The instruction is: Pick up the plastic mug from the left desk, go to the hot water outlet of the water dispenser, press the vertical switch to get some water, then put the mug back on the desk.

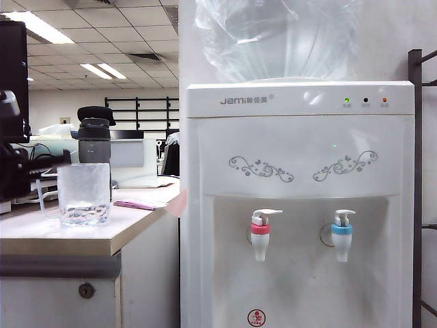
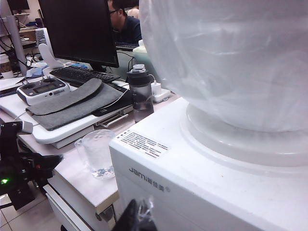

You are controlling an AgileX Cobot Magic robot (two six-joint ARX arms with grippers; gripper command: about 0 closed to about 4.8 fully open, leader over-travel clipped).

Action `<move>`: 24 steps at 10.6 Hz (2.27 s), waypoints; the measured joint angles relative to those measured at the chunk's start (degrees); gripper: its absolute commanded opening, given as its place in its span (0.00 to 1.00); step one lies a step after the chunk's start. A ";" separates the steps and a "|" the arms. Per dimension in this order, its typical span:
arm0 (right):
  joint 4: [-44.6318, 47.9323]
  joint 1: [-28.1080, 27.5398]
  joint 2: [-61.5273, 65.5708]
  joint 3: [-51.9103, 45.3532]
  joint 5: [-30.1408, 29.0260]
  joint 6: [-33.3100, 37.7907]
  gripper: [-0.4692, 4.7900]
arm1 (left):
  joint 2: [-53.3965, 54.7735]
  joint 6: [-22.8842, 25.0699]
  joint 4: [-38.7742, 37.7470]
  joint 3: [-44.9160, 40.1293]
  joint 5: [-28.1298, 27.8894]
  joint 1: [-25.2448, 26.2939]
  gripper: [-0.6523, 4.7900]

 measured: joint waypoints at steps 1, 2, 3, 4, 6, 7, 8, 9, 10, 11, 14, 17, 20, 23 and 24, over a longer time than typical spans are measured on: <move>0.02 0.02 0.00 0.00 0.00 0.00 0.08 | -2.64 1.05 -0.04 -1.79 -0.26 -0.68 0.11; 0.00 0.00 0.00 0.00 0.04 0.00 0.08 | -5.22 2.54 7.93 -5.95 0.81 -0.66 0.11; 0.00 0.00 0.00 0.00 0.04 0.00 0.08 | -5.16 2.51 16.13 -9.68 1.49 -0.66 0.11; 0.00 0.00 0.00 0.00 0.07 0.00 0.08 | -5.25 2.03 18.82 -11.87 5.49 -0.63 0.11; 0.00 0.00 0.00 -0.02 0.07 0.00 0.08 | -6.84 -4.76 18.47 -11.85 9.92 -0.66 0.11; 0.00 0.02 0.00 0.00 0.07 0.00 0.08 | -16.37 0.55 13.25 -11.74 11.50 -0.63 0.11; 0.00 0.00 0.00 0.00 0.07 0.00 0.08 | -23.30 5.66 6.67 -11.76 11.96 -0.66 0.11; 0.00 0.00 0.00 0.00 0.07 0.00 0.08 | -31.61 9.35 -2.82 -11.76 11.96 -0.63 0.11; 0.00 0.00 0.00 0.00 0.07 0.00 0.08 | -37.51 10.01 -10.29 -11.76 11.93 -0.61 0.11; 0.00 0.00 0.00 0.00 0.07 0.00 0.08 | -42.49 10.32 -17.09 -11.78 11.89 -0.61 0.11; 0.00 0.00 0.00 -0.02 0.07 0.00 0.08 | -60.72 18.58 -35.06 -11.85 15.21 4.35 0.11; 0.02 0.00 0.00 -0.02 0.09 0.00 0.08 | -77.29 21.57 -56.74 -11.91 15.93 7.41 0.11; 0.00 0.00 0.00 -0.02 0.09 0.00 0.08 | -85.31 19.06 -59.23 -17.42 19.34 10.32 0.11; 0.00 0.00 0.00 -0.02 0.09 0.00 0.08 | -90.47 18.16 -62.82 -18.71 23.15 13.11 0.11; 0.00 0.00 0.00 -0.02 0.09 0.00 0.08 | -93.85 12.74 -67.45 -18.71 23.30 13.11 0.11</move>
